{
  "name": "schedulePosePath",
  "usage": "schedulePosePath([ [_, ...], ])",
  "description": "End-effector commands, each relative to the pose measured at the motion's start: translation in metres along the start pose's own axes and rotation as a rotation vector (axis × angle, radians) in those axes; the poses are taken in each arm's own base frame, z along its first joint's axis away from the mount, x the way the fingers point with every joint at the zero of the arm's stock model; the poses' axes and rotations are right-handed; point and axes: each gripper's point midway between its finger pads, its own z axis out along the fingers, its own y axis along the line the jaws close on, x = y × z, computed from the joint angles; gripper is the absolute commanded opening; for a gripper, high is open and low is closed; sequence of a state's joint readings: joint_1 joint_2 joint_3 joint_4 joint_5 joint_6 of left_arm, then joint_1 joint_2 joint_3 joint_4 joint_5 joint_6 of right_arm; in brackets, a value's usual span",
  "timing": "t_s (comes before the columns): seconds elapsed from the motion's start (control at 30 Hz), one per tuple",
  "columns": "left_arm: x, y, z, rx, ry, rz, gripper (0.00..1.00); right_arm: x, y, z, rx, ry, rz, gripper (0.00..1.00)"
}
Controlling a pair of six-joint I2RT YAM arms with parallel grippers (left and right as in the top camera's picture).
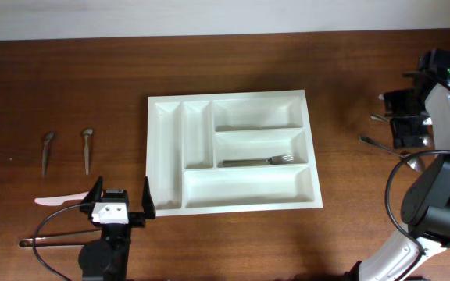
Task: Pack container
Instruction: 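Open the right gripper and return it to the spoons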
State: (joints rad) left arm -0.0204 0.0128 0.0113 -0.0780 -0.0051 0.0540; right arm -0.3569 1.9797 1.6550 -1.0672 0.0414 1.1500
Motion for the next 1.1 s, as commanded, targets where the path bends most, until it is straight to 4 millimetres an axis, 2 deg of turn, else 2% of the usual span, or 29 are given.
schedulePosePath([
  [0.0, 0.001, 0.0, 0.0, 0.0, 0.0, 0.016, 0.99, -0.012, 0.004, -0.008, -0.019, -0.042, -0.077, 0.99],
  [0.3, 0.001, 0.0, 0.0, 0.0, 0.0, 0.016, 0.99, -0.018, -0.014, -0.007, 0.028, -0.021, 0.106, 0.99],
  [0.57, 0.001, 0.0, 0.0, 0.0, 0.0, 0.016, 0.99, -0.019, -0.015, -0.004, 0.036, -0.026, 0.211, 0.99],
  [0.77, 0.001, 0.0, 0.0, 0.0, 0.0, 0.016, 0.99, -0.014, -0.017, 0.014, 0.073, 0.003, 0.261, 0.99],
  [1.07, 0.001, 0.0, 0.0, 0.0, 0.0, 0.016, 0.99, -0.02, -0.021, 0.042, 0.113, 0.011, 0.304, 0.99],
])
